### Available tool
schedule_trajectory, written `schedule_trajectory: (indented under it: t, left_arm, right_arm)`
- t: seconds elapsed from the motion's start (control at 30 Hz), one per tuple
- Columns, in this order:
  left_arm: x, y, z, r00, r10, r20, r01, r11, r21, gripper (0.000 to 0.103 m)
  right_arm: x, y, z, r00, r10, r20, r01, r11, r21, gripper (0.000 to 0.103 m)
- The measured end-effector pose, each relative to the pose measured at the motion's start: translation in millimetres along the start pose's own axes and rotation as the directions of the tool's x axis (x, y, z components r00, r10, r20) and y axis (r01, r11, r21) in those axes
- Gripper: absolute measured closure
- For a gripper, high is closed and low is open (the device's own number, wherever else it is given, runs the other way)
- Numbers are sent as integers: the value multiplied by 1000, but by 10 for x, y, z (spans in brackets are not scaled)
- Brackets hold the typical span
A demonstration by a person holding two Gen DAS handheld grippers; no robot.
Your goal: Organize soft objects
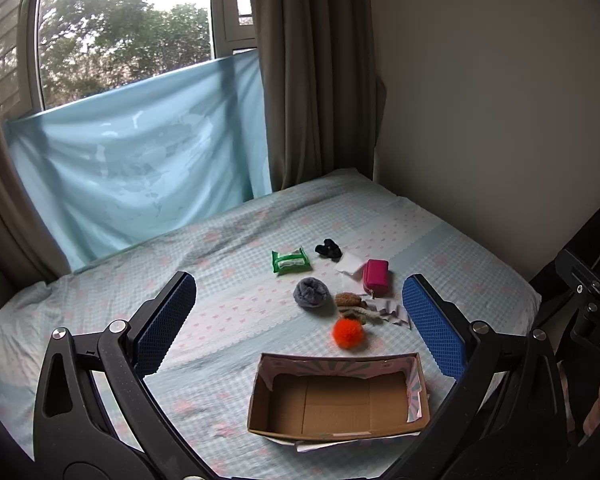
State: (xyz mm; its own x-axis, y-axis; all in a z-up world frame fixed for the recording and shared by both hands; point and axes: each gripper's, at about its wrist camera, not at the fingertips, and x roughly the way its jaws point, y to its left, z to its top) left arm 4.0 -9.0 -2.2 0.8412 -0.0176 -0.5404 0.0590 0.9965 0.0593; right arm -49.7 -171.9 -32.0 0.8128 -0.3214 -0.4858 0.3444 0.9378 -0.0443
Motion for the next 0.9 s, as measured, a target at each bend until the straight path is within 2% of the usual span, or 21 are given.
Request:
schedule_trajectory:
  t: [0.9]
  left_arm:
    - [43,-59,43,1000,-25,-11,25,1000,11,1]
  right_arm:
    - [26,-15,-8,1000,18,-1,-18,1000,4,0]
